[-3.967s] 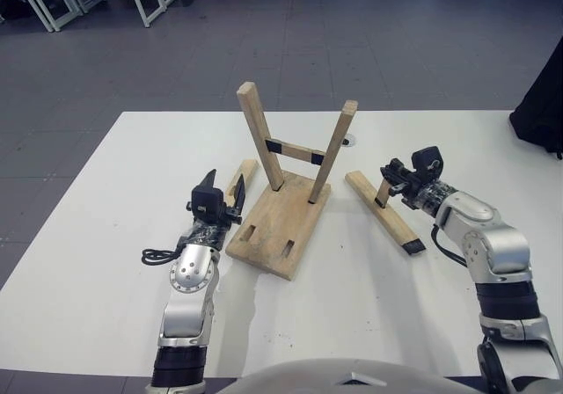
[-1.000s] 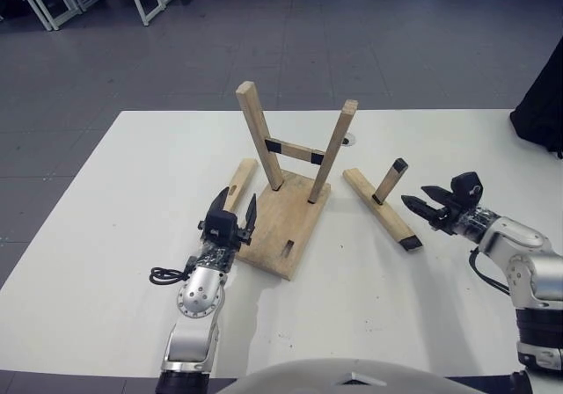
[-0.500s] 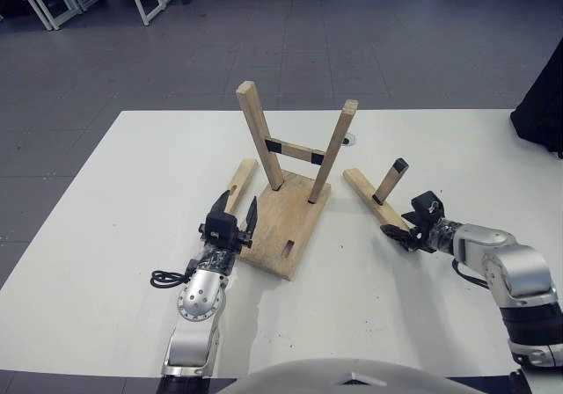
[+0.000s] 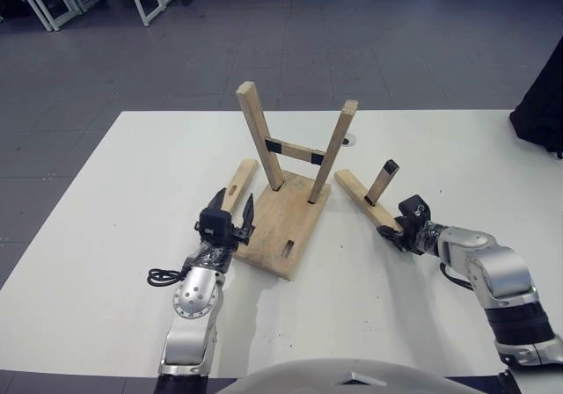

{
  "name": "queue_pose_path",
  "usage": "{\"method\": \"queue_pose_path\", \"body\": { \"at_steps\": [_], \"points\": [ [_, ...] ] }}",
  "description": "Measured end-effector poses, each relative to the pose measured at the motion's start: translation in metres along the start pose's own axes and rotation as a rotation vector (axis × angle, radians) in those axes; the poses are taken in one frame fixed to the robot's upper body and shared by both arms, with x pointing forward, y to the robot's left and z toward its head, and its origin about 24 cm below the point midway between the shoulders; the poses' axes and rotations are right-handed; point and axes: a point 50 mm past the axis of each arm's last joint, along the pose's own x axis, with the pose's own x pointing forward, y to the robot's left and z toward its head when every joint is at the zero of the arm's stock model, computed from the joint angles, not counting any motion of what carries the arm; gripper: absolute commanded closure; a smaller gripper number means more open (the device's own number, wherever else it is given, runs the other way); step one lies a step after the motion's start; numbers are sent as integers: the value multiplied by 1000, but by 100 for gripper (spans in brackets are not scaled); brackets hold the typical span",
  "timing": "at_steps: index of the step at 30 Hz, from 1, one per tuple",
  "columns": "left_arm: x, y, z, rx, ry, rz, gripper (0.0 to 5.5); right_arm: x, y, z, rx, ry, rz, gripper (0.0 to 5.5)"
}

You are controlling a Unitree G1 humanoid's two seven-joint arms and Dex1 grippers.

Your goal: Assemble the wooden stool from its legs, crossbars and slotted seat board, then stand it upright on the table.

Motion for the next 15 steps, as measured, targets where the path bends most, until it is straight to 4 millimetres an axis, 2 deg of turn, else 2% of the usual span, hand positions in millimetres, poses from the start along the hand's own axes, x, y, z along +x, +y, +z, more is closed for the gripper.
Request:
{"method": "queue_pose_path", "body": {
  "at_steps": [2, 4, 6, 7, 10, 13, 15],
  "points": [
    [5, 6, 7, -59, -20, -10, 273, -1, -7, 12, 37, -117, -26, 348],
    [12, 11, 13, -113, -35, -53, 273, -7, -5, 35, 168, -323, 20, 348],
    [18, 18, 19, -169, -49, -105, 273, -21, 14, 67, 290, -588, 193, 348],
    [22, 21, 22, -205, -52, -150, 273, -35, 26, 86, 324, -737, 301, 348],
    [27, 22, 30, -342, -50, -319, 273, -68, 44, 110, 385, -998, 514, 348],
    [23, 17, 47, -485, -80, -506, 273, -86, 59, 119, 350, -1074, 648, 348],
    [17, 14, 58, -598, -93, -631, 273, -80, 78, 115, 253, -994, 731, 348]
  ]
}}
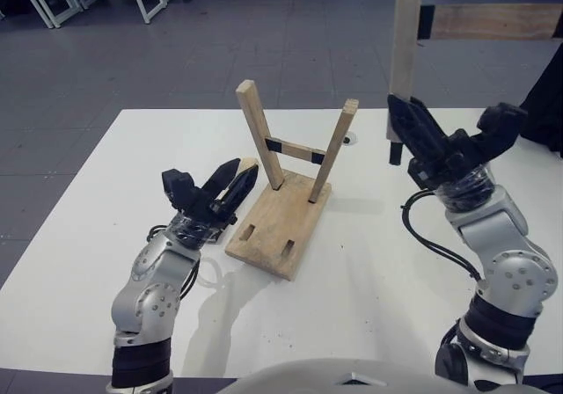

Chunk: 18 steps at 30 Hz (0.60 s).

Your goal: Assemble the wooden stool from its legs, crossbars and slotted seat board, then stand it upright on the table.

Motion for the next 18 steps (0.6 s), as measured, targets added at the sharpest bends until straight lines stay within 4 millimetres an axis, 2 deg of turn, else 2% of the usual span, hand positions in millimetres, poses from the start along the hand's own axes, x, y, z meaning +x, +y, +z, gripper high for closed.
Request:
{"method": "queue_pose_path", "body": {
  "at_steps": [2, 3, 7, 10, 18],
  "points": [
    [-9, -22, 0, -117, 63, -215, 273, -6, 2, -33, 13, 176, 33, 348],
    [-14, -26, -2, -166, 93, -256, 253, -12, 4, -44, 34, 234, 52, 348],
    [-17, -32, -5, -271, 138, -317, 179, -31, 1, -68, 52, 347, 93, 348],
    [-10, -30, -3, -279, 139, -320, 145, -34, 4, -75, 60, 357, 120, 348],
    [0, -34, 1, -349, 112, -327, 145, -35, 7, -85, 108, 379, 175, 348]
  ]
}}
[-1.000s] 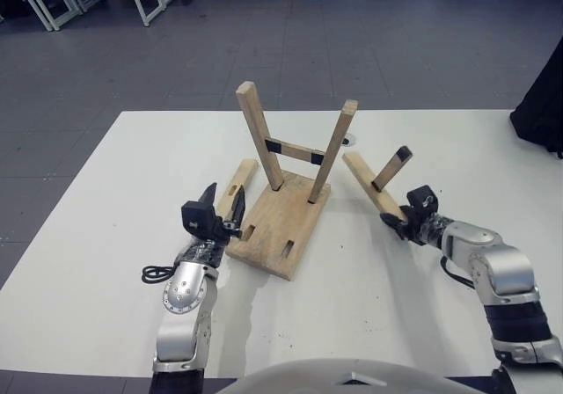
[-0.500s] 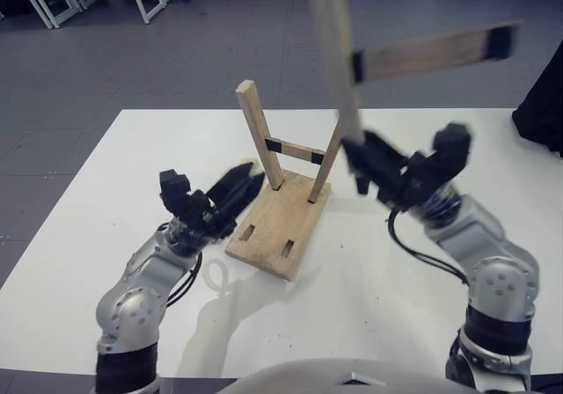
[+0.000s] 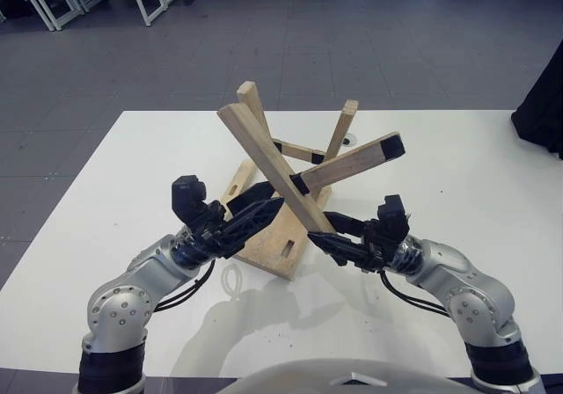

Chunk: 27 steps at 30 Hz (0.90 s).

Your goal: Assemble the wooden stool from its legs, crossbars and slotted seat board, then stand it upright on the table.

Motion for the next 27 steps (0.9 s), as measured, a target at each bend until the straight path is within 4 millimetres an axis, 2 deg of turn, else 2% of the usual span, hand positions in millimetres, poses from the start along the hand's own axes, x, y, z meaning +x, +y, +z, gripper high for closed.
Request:
{"method": "queue_pose_path", "body": {
  "at_steps": [4, 8, 20, 27],
  "points": [
    [4, -4, 4, -32, -36, -50, 145, 2, 4, -6, 54, 3, 83, 348],
    [6, -6, 6, -52, -52, -69, 145, -3, 1, -14, 99, 27, 102, 348],
    [5, 2, 7, -59, -74, -20, 330, -7, -4, -22, 121, 39, 129, 348],
    [4, 3, 7, -28, -75, -27, 330, -3, -5, -24, 67, 57, 119, 348]
  ]
}}
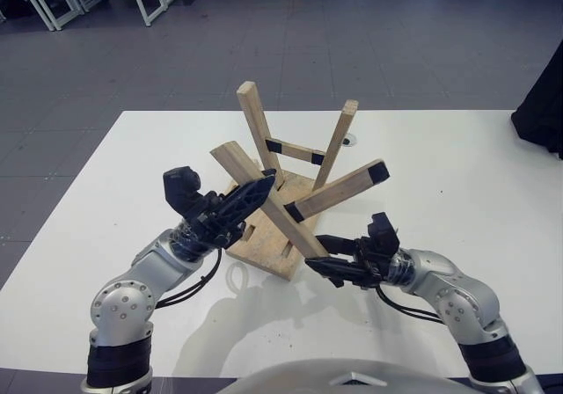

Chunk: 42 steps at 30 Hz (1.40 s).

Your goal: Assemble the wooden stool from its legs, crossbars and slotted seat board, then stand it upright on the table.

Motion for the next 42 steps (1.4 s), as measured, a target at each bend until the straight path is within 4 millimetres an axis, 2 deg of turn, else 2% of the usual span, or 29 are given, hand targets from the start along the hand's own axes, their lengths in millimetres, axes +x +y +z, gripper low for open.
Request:
{"method": "queue_pose_path", "body": {
  "at_steps": [2, 7, 11, 14, 16, 20, 24, 28, 32, 36, 42],
  "points": [
    [-2, -1, 3, 13, -9, -7, 330, 3, 0, 1, -3, 1, 3, 294],
    [-14, -2, 34, 135, -104, 10, 339, 0, -10, -1, 56, 38, -124, 193],
    [-47, -12, 102, 377, -190, 80, 340, -11, -32, -10, 51, 109, -358, 190],
    [-56, -11, 128, 495, -158, 172, 341, -7, -45, -10, -40, 217, -484, 190],
    [-57, -8, 137, 562, -122, 230, 341, 7, -46, -10, -141, 307, -501, 190],
    [-50, 6, 126, 571, -11, 275, 341, 30, -37, -14, -303, 435, -435, 190],
    [-44, 10, 118, 578, 52, 281, 341, 38, -36, -10, -354, 544, -300, 190],
    [-41, 11, 107, 563, 50, 265, 341, 46, -49, -6, -309, 631, -246, 190],
    [-46, 12, 89, 526, 52, 281, 341, 51, -48, -10, -243, 677, -188, 190],
    [-49, 12, 85, 523, 52, 300, 341, 54, -43, -19, -228, 732, -139, 190],
    [-49, 13, 82, 517, 39, 306, 341, 60, -44, -20, -306, 804, -114, 190]
  ]
}}
